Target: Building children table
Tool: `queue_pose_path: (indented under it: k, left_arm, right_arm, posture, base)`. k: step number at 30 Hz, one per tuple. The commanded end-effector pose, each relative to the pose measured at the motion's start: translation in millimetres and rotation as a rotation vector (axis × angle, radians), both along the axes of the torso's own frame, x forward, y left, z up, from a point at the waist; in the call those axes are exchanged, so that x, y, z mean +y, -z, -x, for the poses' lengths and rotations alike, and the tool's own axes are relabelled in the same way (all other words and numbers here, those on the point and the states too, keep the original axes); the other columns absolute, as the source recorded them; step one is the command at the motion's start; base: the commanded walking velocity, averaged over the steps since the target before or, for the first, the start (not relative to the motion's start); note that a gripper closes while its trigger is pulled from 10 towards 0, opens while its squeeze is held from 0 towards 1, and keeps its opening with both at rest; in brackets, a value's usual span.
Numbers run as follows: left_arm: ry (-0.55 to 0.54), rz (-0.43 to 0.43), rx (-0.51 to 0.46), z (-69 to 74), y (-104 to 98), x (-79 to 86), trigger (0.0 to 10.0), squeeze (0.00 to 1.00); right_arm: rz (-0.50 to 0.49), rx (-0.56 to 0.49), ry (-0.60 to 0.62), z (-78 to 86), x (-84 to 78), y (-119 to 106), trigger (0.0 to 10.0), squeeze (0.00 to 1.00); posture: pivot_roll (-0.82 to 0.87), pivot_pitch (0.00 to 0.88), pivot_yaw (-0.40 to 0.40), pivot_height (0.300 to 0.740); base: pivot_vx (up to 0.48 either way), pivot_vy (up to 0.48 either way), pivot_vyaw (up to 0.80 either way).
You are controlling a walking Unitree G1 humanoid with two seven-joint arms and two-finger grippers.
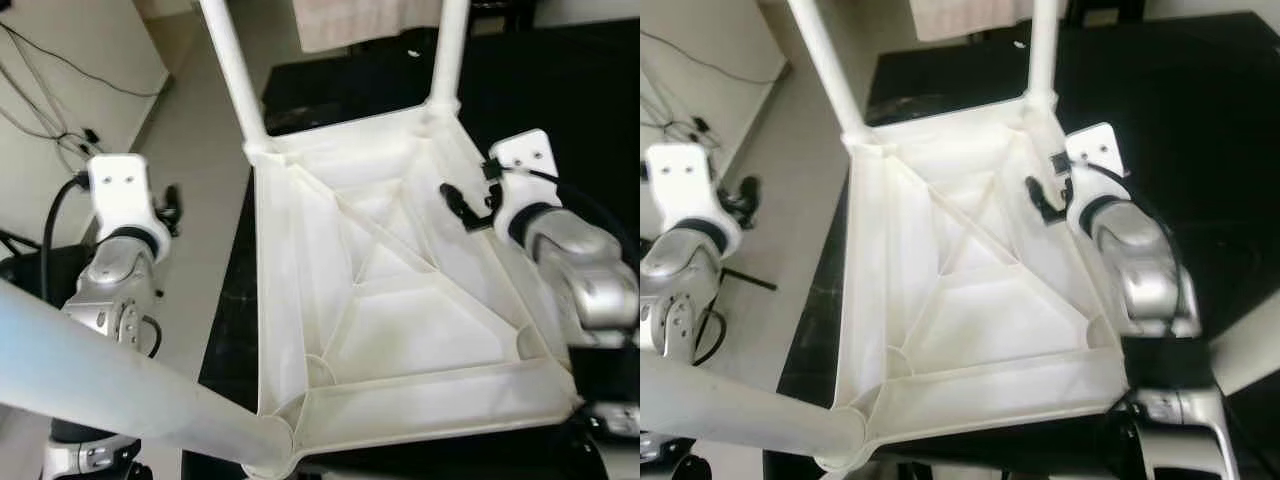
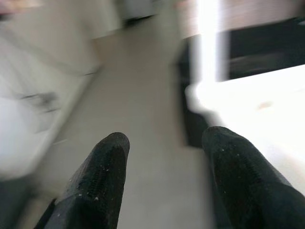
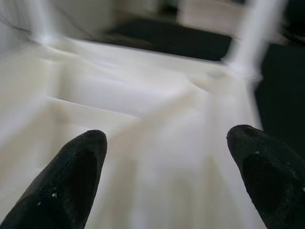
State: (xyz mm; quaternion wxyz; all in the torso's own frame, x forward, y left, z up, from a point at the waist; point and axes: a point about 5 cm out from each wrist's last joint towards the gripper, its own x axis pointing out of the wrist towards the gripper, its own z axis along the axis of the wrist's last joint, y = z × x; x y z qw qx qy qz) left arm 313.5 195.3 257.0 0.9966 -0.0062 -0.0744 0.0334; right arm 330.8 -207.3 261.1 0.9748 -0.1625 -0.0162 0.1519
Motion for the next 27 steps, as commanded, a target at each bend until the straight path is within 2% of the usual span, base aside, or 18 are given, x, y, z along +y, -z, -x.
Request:
queue_pose_path:
  k: [1, 2, 4, 5, 7, 9, 12, 13, 15, 17, 18, 19, 20, 25, 27]
  left_arm:
    - [0.093, 0.004, -0.044, 4.9, -4, -10.8, 10.0, 0.00]
    - [0.163, 0.007, -0.058, 13.2, 0, -21.9, 10.0, 0.00]
    - [0.234, 0.014, -0.057, 27.1, 9, -33.1, 10.0, 0.00]
    - [0.251, 0.020, -0.049, 31.8, 14, -35.1, 10.0, 0.00]
    - [0.246, 0.023, -0.030, 39.8, 23, -34.6, 10.0, 0.00]
    - [0.189, -0.003, 0.033, 48.3, 38, -28.2, 10.0, 0.00]
    - [0.157, -0.006, 0.063, 50.6, 45, -25.0, 10.0, 0.00]
    - [0.119, -0.001, 0.099, 55.9, 54, -21.1, 10.0, 0.00]
    - [0.119, -0.001, 0.099, 55.9, 54, -21.1, 10.0, 0.00]
    - [0.088, -0.006, 0.106, 63.5, 60, -19.2, 10.0, 0.00]
    - [0.088, -0.006, 0.106, 63.5, 60, -19.2, 10.0, 0.00]
    - [0.082, -0.005, 0.104, 66.9, 61, -19.5, 10.0, 0.00]
    - [0.081, -0.005, 0.104, 69.9, 62, -20.2, 10.0, 0.00]
    - [0.105, -0.011, 0.110, 76.8, 65, -24.2, 10.0, 0.00]
    - [0.154, -0.020, 0.134, 88.6, 72, -32.1, 10.0, 0.00]
  right_arm:
    - [-0.007, -0.015, -0.149, 11.7, 7.0, -1, 10.0, 0.00]
    - [-0.045, 0.007, -0.321, 28.8, 6.9, -1, 10.0, 0.00]
    - [-0.088, 0.066, -0.571, 56.4, 5.9, 0, 10.0, 0.00]
    - [-0.098, 0.098, -0.647, 65.6, 5.9, 1, 10.0, 0.00]
    - [-0.052, 0.186, -0.764, 80.6, 4.8, 6, 10.0, 0.00]
    - [0.032, 0.327, -0.913, 101.0, 5.9, 15, 10.0, 0.00]
    - [0.057, 0.367, -0.958, 106.5, 7.6, 18, 10.0, 0.00]
    - [0.095, 0.416, -1.032, 114.5, 14.3, 23, 10.0, 0.00]
    - [0.095, 0.416, -1.032, 114.5, 14.3, 23, 10.0, 0.00]
    - [0.160, 0.474, -1.124, 124.3, 21.5, 29, 10.0, 0.00]
    - [0.160, 0.474, -1.124, 124.3, 21.5, 29, 10.0, 0.00]
    - [0.213, 0.523, -1.157, 129.8, 21.7, 34, 10.0, 0.00]
    - [0.254, 0.568, -1.183, 134.9, 20.7, 39, 10.0, 0.00]
    - [0.293, 0.636, -1.222, 143.9, 18.3, 45, 10.0, 0.00]
    - [0.350, 0.706, -1.271, 155.7, 16.6, 50, 10.0, 0.00]
  posture:
    - [-0.07, 0.217, 0.132, 0.740]
    - [-0.07, 0.218, 0.134, 0.740]
    - [-0.07, 0.219, 0.137, 0.740]
    - [-0.08, 0.219, 0.137, 0.740]
    - [-0.07, 0.219, 0.139, 0.740]
    - [-0.07, 0.217, 0.141, 0.740]
    - [-0.07, 0.215, 0.139, 0.740]
    - [-0.06, 0.210, 0.137, 0.740]
    - [-0.06, 0.210, 0.137, 0.740]
    - [-0.06, 0.205, 0.136, 0.740]
    - [-0.06, 0.205, 0.136, 0.740]
    - [-0.05, 0.200, 0.134, 0.740]
    - [-0.05, 0.200, 0.134, 0.740]
    - [-0.06, 0.200, 0.138, 0.740]
    - [-0.06, 0.199, 0.139, 0.740]
  base:
    - [0.000, 0.000, 0.00]
    - [0.000, 0.000, 0.00]
    - [0.000, 0.000, 0.00]
    - [0.000, 0.000, 0.00]
    - [0.000, 0.000, 0.00]
    - [0.000, 0.000, 0.00]
    - [0.000, 0.000, 0.00]
    - [0.000, 0.000, 0.00]
    - [0.000, 0.000, 0.00]
    - [0.000, 0.000, 0.00]
    - [0.000, 0.000, 0.00]
    - [0.000, 0.000, 0.00]
    - [0.000, 0.000, 0.00]
    - [0.000, 0.000, 0.00]
    - [0.000, 0.000, 0.00]
